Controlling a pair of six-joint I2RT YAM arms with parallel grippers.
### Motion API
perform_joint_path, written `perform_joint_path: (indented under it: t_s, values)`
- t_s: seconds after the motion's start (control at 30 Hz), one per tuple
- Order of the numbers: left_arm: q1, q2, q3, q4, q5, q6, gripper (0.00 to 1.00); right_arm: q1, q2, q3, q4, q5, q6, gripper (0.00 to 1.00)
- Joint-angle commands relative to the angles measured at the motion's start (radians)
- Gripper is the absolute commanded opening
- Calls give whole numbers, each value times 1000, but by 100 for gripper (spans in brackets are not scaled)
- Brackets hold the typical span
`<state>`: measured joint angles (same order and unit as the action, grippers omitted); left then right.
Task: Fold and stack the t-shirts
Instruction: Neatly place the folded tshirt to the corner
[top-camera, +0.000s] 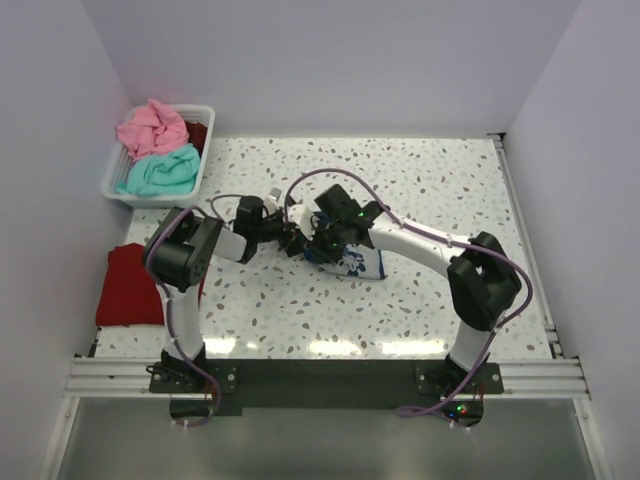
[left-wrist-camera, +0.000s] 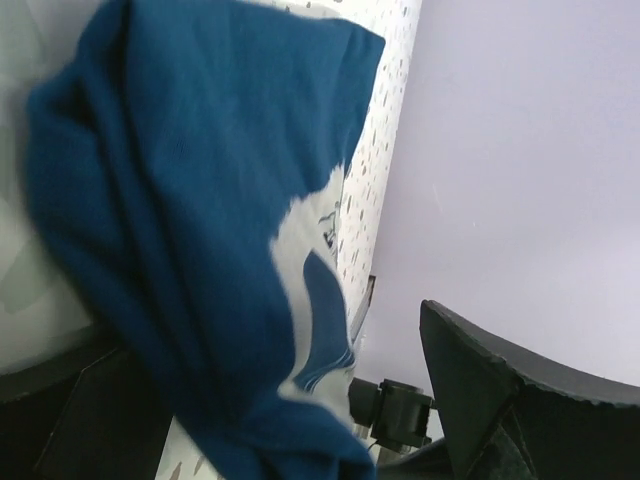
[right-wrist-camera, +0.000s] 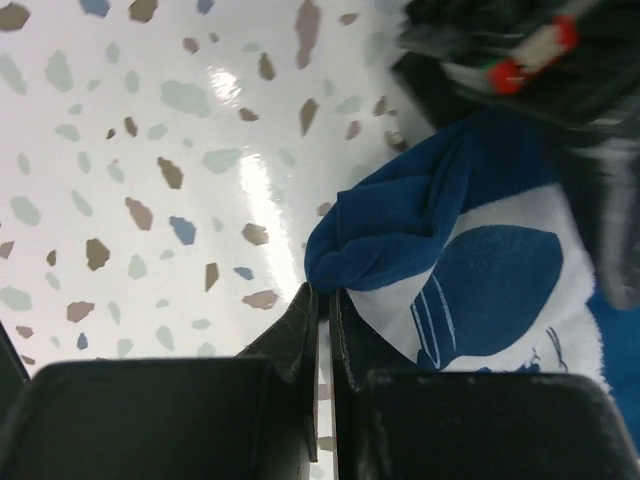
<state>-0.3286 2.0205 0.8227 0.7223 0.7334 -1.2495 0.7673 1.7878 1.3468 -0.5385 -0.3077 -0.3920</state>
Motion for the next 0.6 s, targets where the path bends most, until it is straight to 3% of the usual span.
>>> perform_joint_path:
  t_s: [0.0, 0.07, 0.13, 0.17, 0.23, 0.3, 0.33, 0.37, 0.43, 0.5, 0.53, 0.57]
  values:
    - [-15, 64, 12, -37, -20, -25, 100, 41, -47, -32, 37, -18, -7, 0]
    - [-20, 69, 19, -53, -6, -27, 100, 50, -39, -29, 52, -5, -1, 0]
    - [-20, 67, 23, -57, 17, -22, 93, 53, -25, -21, 60, 8, 11, 0]
    - [-20, 61, 21, -75, 24, -12, 83, 53, -21, -14, 61, 12, 15, 0]
    - [-18, 46, 29, -186, 47, 65, 72, 53, -7, 6, 60, 4, 27, 0]
    - [-18, 12, 32, -280, 69, 126, 51, 55, -8, 18, 63, -17, 48, 0]
    - [-18, 3, 41, -332, 84, 225, 42, 56, -14, 20, 64, -45, 56, 0]
    - [-13, -17, 79, -526, 72, 287, 30, 59, -19, 21, 61, -60, 62, 0]
    - [5, -42, 114, -663, 14, 459, 17, 61, -25, 34, 45, -103, 79, 4]
    - [32, -63, 188, -895, -35, 569, 1, 59, -28, 58, -15, -169, 97, 46]
    - [43, -77, 209, -1013, -93, 673, 0, 58, -28, 64, -50, -192, 105, 75]
    - [49, -83, 264, -1079, -136, 730, 0, 46, -37, 67, -61, -214, 122, 84]
